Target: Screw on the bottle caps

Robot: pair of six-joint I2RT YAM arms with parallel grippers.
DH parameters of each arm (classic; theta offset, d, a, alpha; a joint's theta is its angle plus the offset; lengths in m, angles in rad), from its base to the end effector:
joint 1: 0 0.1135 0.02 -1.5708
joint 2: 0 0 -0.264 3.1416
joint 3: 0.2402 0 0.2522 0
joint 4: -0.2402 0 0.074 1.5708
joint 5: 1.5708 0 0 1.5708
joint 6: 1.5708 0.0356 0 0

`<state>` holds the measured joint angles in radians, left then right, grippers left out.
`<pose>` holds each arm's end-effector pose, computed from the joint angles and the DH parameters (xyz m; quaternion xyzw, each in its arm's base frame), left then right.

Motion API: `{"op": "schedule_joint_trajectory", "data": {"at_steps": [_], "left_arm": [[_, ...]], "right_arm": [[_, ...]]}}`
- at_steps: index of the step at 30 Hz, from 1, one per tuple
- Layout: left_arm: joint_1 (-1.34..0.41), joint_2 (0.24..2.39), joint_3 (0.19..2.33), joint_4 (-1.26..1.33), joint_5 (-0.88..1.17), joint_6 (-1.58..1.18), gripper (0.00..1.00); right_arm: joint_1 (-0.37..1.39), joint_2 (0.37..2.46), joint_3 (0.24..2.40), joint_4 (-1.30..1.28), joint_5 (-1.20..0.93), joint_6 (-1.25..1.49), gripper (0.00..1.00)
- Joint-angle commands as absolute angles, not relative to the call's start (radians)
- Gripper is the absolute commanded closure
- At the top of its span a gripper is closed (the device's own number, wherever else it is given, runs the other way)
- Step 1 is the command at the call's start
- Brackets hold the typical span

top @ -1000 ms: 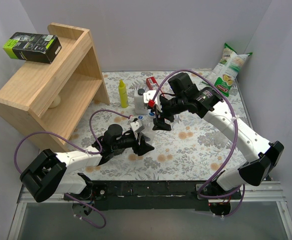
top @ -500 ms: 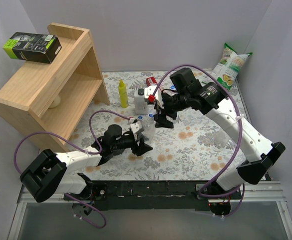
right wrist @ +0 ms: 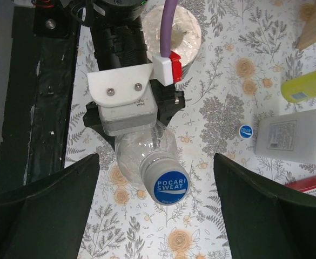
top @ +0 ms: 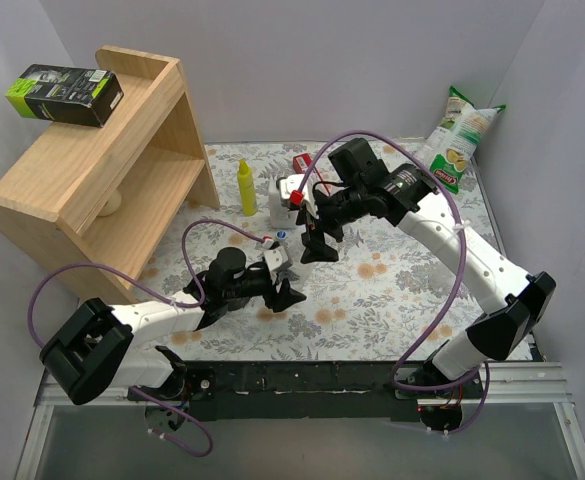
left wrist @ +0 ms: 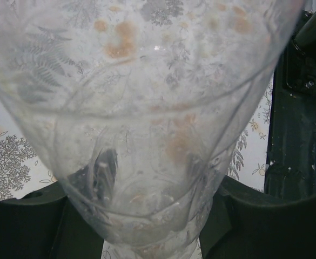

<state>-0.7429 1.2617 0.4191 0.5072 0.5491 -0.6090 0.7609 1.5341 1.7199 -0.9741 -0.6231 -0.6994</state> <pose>0.1686 -0.1801 0.1877 0.2092 0.7724 -0.5212 0.2966 0.2120 0.2306 0.4086 -0.6740 0.5777 0.2944 0.3541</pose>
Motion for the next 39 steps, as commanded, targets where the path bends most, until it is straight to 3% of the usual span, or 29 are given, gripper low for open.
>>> {"op": "schedule_joint_trajectory", "data": {"at_steps": [1,24,28,31,39], "left_arm": [[-0.741,1.243,0.443,0.534,0.523,-0.632,1.00],[-0.732,1.236,0.426,0.592,0.451,-0.788,1.00],[-0.733,1.235,0.423,0.572,0.471,-0.750,1.00],[-0.736,1.235,0.425,0.551,0.485,-0.724,1.00],[-0.738,1.244,0.465,0.468,0.563,-0.565,1.00]], "right_arm": [[0.762,1.529,1.717,-1.017,-0.675,-0.730,0.08],[0.761,1.459,1.644,-1.158,-0.580,-0.727,0.10],[0.740,1.471,1.732,-1.275,-0.632,-0.762,0.25],[0.641,1.506,1.839,-1.296,-0.794,-0.741,0.28],[0.635,1.583,1.869,-1.088,-0.822,-0.701,0.17]]}}
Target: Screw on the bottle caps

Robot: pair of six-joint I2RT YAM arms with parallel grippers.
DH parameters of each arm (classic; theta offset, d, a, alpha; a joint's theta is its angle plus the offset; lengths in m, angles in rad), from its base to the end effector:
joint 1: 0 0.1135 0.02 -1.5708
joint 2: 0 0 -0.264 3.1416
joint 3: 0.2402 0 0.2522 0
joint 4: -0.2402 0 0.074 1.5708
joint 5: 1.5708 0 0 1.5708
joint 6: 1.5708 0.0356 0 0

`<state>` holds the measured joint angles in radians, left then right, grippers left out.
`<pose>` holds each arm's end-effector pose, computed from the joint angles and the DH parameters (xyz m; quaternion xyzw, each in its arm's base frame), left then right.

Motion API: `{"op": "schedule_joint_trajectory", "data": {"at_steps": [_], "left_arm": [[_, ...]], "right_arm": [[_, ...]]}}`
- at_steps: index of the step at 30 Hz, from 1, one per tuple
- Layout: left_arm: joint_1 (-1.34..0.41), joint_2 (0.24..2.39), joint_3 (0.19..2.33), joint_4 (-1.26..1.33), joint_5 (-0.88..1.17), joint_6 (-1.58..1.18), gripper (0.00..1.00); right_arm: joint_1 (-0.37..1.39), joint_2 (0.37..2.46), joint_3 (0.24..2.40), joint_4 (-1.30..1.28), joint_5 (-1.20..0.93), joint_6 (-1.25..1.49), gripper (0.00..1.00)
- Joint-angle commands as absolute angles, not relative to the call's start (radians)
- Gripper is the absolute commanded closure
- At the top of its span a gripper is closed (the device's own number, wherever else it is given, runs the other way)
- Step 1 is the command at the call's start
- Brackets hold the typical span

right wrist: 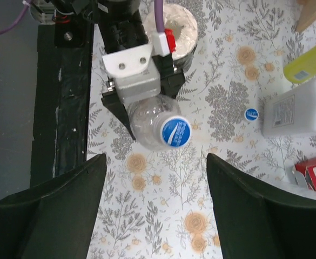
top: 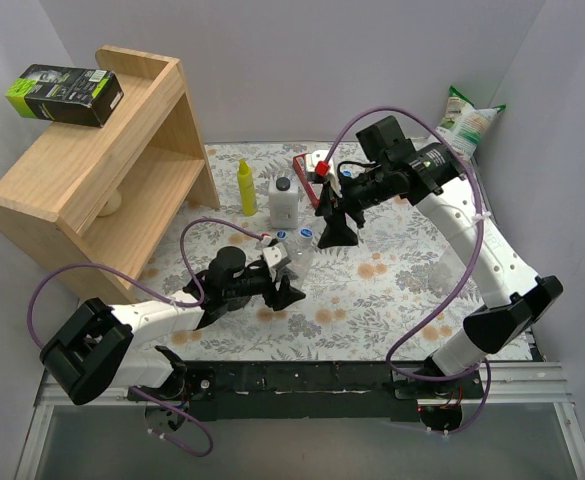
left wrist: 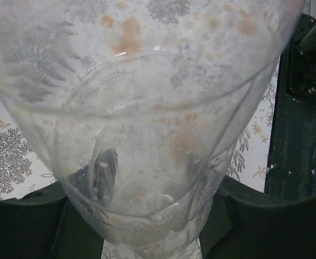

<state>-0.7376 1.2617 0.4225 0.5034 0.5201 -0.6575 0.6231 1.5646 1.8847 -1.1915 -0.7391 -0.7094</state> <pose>0.1709 -0.1792 0.1882 0.1803 0.7813 -0.5201 0.2942 0.2268 0.1925 0.4348 -0.6387 0.6122 0.3252 0.3338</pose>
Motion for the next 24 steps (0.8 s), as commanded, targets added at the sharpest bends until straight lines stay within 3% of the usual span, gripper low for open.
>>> {"op": "schedule_joint_trajectory", "data": {"at_steps": [1,4,24], "left_arm": [[-0.738,1.243,0.471,0.463,0.563,-0.560,1.00],[-0.738,1.241,0.474,0.465,0.563,-0.561,1.00],[-0.735,1.246,0.456,0.532,0.462,-0.733,1.00]], "right_arm": [[0.640,1.583,1.852,-1.078,-0.830,-0.710,0.15],[0.666,1.577,1.815,-1.040,-0.844,-0.733,0.09],[0.710,1.482,1.677,-1.117,-0.717,-0.761,0.12]]}}
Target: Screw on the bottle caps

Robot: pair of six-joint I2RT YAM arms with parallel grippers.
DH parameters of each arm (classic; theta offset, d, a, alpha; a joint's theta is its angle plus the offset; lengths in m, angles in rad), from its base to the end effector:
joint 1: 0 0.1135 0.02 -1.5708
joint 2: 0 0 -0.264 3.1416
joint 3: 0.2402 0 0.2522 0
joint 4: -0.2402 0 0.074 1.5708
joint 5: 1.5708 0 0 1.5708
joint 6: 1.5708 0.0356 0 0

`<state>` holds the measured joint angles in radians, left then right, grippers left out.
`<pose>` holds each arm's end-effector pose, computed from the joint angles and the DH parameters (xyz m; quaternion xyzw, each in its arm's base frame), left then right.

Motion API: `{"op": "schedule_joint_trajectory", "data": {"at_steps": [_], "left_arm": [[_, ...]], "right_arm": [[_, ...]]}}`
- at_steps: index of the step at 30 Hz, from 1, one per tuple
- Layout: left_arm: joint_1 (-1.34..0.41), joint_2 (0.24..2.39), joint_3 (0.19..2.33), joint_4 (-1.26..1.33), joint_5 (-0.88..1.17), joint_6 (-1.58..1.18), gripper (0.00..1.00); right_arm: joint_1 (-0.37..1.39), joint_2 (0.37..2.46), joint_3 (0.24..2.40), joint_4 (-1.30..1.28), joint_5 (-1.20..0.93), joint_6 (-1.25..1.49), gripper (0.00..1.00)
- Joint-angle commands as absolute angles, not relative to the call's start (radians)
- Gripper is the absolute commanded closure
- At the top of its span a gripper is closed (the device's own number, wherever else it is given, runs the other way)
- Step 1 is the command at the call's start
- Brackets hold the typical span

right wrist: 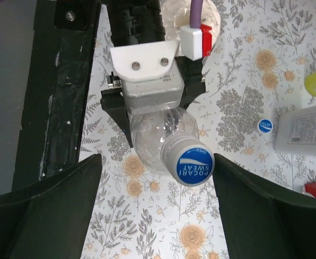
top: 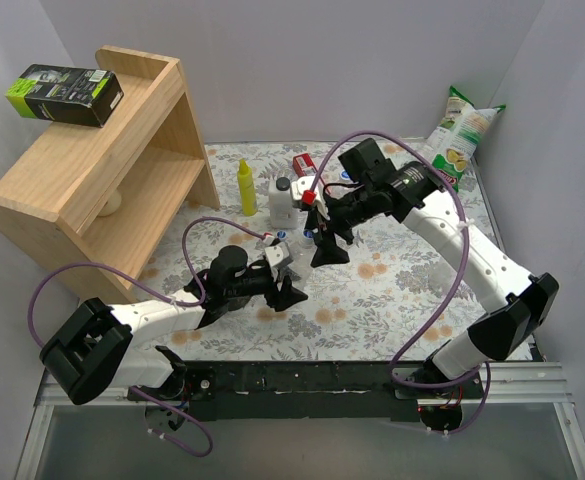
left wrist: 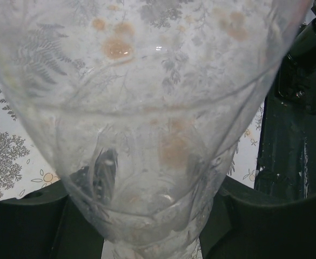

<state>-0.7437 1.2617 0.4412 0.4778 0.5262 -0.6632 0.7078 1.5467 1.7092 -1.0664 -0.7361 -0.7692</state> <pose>0.1714 -0.1819 0.1915 0.1815 0.7825 -0.5220 0.2868 0.2183 0.2183 0.3974 -0.6806 0.5727 0.3304 0.3157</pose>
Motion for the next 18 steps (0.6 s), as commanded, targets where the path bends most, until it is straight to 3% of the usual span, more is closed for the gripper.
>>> {"op": "schedule_joint_trajectory", "data": {"at_steps": [1,11,18], "left_arm": [[-0.735,1.246,0.454,0.537,0.459,-0.741,1.00],[-0.733,1.247,0.440,0.532,0.477,-0.718,1.00],[-0.738,1.256,0.462,0.485,0.578,-0.609,1.00]], "right_arm": [[0.712,1.467,1.655,-1.126,-0.710,-0.762,0.12],[0.710,1.399,1.635,-1.226,-0.638,-0.764,0.15],[0.699,1.476,1.777,-1.011,-0.540,-0.629,0.10]]}}
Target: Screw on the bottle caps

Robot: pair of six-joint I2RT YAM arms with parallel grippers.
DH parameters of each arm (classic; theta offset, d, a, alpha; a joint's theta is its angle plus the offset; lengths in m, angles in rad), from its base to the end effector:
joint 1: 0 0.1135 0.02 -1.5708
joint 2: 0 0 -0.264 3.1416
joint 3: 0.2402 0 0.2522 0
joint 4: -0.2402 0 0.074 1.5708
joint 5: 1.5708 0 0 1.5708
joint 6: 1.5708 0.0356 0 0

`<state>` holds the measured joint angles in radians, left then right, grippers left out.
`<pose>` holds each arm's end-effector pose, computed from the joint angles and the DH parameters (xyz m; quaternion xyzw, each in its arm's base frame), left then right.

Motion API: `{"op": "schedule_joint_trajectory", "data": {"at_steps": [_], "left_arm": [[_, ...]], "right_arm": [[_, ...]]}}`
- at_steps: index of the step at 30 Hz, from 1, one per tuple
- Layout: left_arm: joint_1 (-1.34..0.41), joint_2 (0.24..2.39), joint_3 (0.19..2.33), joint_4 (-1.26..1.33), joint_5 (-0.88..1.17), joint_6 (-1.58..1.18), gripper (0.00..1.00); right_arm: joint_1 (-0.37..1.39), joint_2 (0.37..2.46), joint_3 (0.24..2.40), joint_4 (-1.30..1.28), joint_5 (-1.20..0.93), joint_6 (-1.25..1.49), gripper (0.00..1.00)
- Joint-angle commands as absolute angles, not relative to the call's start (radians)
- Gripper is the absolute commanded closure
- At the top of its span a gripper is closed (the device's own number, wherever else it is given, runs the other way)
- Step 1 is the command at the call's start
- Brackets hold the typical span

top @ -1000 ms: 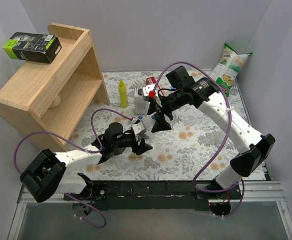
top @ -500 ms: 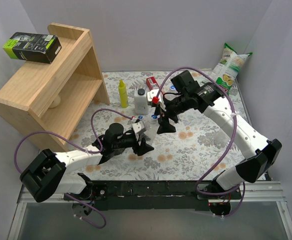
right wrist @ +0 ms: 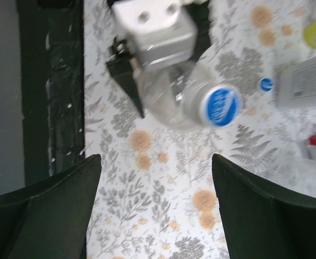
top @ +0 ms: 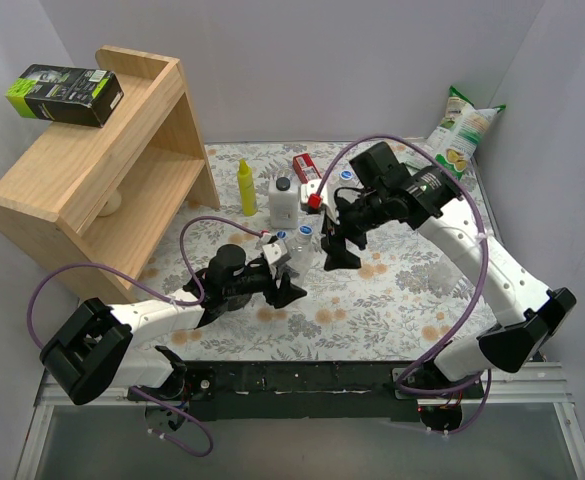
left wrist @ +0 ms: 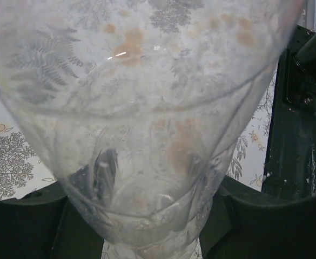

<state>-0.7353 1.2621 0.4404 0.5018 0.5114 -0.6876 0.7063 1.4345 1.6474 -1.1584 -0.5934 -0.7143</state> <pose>0.1739 -0.1808 0.1935 0.1667 0.7806 -0.5251 0.2951 0.1936 0.1913 0.4015 -0.6615 0.6313 0.2770 0.2953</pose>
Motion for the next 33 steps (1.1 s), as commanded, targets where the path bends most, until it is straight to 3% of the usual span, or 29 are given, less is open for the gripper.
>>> {"op": "schedule_joint_trajectory", "data": {"at_steps": [1,5,12,33], "left_arm": [[-0.739,1.259,0.466,0.468,0.583,-0.595,1.00],[-0.741,1.259,0.479,0.443,0.597,-0.566,1.00],[-0.739,1.236,0.479,0.446,0.557,-0.566,1.00],[-0.726,1.243,0.460,0.521,0.514,-0.776,1.00]], "right_arm": [[0.699,1.508,1.798,-0.999,-0.546,-0.626,0.09],[0.703,1.531,1.813,-0.953,-0.704,-0.707,0.08],[0.712,1.523,1.738,-0.997,-0.772,-0.741,0.08],[0.715,1.459,1.635,-1.129,-0.704,-0.793,0.10]]}}
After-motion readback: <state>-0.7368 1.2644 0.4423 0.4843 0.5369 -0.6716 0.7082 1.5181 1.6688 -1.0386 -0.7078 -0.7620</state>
